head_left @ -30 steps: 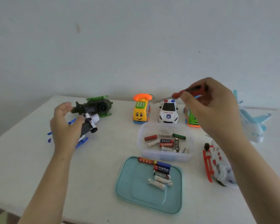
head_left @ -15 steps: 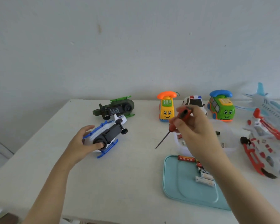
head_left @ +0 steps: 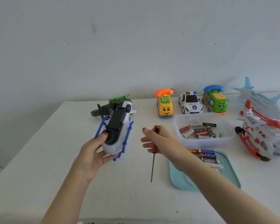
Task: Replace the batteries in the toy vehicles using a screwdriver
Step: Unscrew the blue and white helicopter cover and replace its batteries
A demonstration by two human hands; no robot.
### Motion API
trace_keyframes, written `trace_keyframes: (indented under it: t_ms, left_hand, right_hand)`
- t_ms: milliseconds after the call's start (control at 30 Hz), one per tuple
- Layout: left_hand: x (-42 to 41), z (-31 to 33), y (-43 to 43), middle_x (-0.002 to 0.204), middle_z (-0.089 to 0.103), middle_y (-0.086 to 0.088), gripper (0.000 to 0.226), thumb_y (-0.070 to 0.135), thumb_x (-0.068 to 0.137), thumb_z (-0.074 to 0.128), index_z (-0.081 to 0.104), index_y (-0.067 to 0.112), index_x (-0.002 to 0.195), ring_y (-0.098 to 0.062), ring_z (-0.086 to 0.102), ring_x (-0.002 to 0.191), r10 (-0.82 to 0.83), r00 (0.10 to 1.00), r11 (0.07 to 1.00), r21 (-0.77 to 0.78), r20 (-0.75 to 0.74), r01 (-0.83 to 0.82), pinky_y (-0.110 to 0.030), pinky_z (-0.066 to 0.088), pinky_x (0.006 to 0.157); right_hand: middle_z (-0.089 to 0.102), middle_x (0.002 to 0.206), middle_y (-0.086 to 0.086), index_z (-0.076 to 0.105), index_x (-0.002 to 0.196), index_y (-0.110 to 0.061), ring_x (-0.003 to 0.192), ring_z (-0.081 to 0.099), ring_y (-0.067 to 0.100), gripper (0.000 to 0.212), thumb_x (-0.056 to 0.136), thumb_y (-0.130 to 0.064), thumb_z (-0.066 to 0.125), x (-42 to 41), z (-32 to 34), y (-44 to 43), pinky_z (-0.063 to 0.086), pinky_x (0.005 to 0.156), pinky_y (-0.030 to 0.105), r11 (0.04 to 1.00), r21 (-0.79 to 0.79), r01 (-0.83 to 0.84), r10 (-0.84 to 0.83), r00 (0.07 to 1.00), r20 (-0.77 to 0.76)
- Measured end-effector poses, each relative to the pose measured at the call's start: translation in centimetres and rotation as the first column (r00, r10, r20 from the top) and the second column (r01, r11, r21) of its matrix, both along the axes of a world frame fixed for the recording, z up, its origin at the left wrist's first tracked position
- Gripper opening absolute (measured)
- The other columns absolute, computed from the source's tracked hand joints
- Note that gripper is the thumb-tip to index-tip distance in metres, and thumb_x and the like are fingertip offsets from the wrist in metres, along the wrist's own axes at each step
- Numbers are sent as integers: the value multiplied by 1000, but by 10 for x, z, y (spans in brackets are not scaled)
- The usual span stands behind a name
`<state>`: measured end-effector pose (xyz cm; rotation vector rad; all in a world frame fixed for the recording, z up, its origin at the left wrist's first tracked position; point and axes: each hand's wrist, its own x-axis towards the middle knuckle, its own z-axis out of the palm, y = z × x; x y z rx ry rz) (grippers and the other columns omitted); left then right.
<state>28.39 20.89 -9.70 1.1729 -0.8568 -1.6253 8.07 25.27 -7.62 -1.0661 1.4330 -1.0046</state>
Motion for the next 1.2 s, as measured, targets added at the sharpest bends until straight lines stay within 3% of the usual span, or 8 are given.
trace_keyframes:
  t_ms: [300, 433, 533, 633, 733, 833, 967, 1200]
  left_hand:
    - [-38, 0, 39, 115, 66, -10, 65, 19, 63, 84, 51, 12, 119, -27, 66, 107, -1, 1000, 994, -105, -24, -1, -40, 59, 77]
    - [-28, 3, 45, 119, 62, -5, 54, 42, 70, 81, 52, 17, 107, -23, 60, 114, -106, 990, 987, -108, 95, 116, -51, 52, 91]
    - [-9, 7, 36, 115, 65, 2, 36, 39, 73, 64, 59, 19, 102, -21, 56, 118, -43, 989, 973, -219, 143, 74, -42, 48, 95]
    - [8, 16, 27, 125, 56, 16, 49, 24, 66, 63, 55, 37, 113, -2, 48, 124, 146, 903, 847, -523, 405, 97, -26, 36, 104]
    - [20, 31, 19, 146, 35, 23, 78, 26, 69, 78, 41, 42, 136, 7, 27, 137, 238, 725, 615, -678, 646, 403, -15, 23, 108]
    - [20, 47, 15, 140, 38, 37, 80, 27, 66, 87, 47, 47, 132, 12, 27, 135, 67, 608, 553, -537, 791, 637, -20, 25, 110]
    - [17, 43, 18, 106, 70, 21, 47, 3, 73, 81, 69, 33, 106, 1, 62, 106, -278, 541, 597, -297, 794, 745, -21, 51, 89]
    - [18, 8, 34, 95, 73, 14, 38, 4, 72, 80, 68, 26, 101, -9, 69, 88, -291, 670, 639, -382, 682, 667, -20, 54, 68]
  right_hand:
    - [62, 113, 21, 44, 111, -8, 99, 65, 31, 64, 70, -40, 80, 26, -5, -14, 56, 86, 48, 997, -13, 79, -77, 987, 141]
    - [62, 111, 26, 45, 108, -6, 92, 64, 33, 57, 73, -35, 80, 13, -8, -15, 53, 86, 54, 1000, -7, 21, -20, 989, 144]
    - [68, 96, 16, 47, 104, -10, 81, 66, 23, 42, 75, -22, 75, -7, -2, -15, 58, 74, 37, 993, -11, -119, 117, 955, 273]
    - [66, 97, 12, 55, 108, -8, 82, 64, 22, 54, 61, -28, 72, -26, 9, -13, 54, 72, 31, 942, 15, -334, 314, 898, 309]
    - [68, 100, 10, 58, 108, -4, 86, 66, 21, 58, 59, -33, 68, -40, 16, -15, 55, 75, 28, 843, 81, -531, 504, 835, 221]
    - [71, 91, 4, 56, 104, -8, 81, 68, 17, 55, 56, -32, 68, -45, 25, -16, 55, 73, 25, 736, 185, -652, 641, 758, 123]
    - [70, 91, 2, 51, 107, -5, 81, 68, 15, 61, 55, -33, 69, -40, 29, -17, 55, 72, 23, 650, 286, -704, 725, 688, 45]
    - [68, 81, -9, 54, 91, -12, 75, 65, 4, 39, 69, -40, 70, -33, 25, -8, 50, 73, 18, 670, 292, -682, 705, 708, 35]
